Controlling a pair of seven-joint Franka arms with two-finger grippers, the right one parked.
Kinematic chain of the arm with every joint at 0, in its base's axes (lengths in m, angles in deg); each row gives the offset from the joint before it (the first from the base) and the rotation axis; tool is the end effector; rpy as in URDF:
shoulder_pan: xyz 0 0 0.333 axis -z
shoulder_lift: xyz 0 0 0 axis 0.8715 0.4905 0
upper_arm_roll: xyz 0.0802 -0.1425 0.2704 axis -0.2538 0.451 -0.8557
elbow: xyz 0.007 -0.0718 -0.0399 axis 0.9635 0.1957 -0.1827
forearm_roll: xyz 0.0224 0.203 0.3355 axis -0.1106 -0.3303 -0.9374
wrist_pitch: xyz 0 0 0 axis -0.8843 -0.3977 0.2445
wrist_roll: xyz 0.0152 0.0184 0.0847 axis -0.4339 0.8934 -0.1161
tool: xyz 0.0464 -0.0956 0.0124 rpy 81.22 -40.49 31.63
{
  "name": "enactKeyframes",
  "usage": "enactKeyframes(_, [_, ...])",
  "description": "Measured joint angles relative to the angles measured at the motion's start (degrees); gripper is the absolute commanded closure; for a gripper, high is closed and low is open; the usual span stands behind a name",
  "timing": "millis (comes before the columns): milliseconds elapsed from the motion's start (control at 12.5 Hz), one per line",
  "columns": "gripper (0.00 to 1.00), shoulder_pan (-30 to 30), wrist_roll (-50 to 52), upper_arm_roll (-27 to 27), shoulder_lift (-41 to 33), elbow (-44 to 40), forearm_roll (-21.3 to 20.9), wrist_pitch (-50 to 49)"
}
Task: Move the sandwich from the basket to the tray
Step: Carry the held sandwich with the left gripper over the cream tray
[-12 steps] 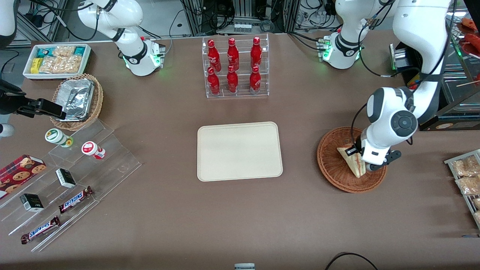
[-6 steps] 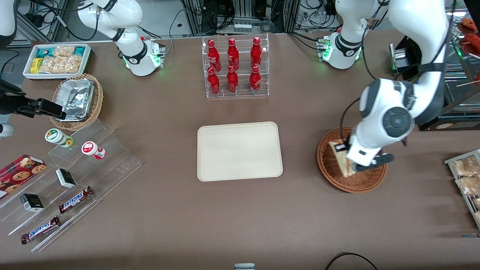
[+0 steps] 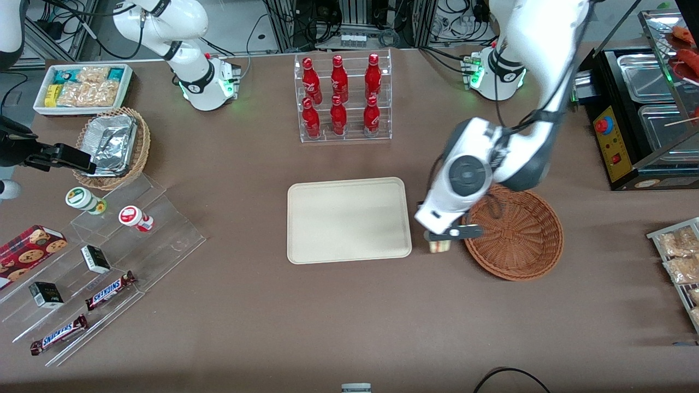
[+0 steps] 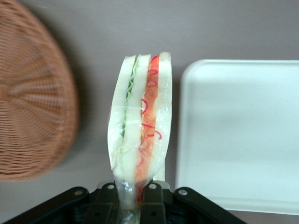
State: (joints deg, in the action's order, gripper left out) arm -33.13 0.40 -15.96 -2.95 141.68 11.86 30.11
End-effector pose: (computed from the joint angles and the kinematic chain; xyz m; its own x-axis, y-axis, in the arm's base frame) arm 0.5588 -0.3439 0.3131 0.9849 0.0581 -0.1629 0.0443 -0.9952 -0.0874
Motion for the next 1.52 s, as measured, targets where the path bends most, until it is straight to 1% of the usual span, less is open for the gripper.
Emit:
enactKeyframes(80, [1.0,1.94,1.04,0.01,2.49,-2.62,0.53,-0.01])
enactKeyframes(240, [1.0,5.21,2.64,0.0,6.87,-8.16,3.76,-0.05])
enactKeyframes(320, [1.0,6.61,3.66,0.0,8.66,-10.55,4.74,-0.13])
enactKeyframes(720, [1.0,12.67,11.21,-0.01,15.81,-19.79,5.12,-0.64])
enactKeyframes(1040, [1.0,15.3,14.2,-0.02,19.36,-23.97,5.12,-1.68])
enactKeyframes(1520, [1.0,15.5,17.91,-0.27,21.7,-25.81,5.12,-1.71])
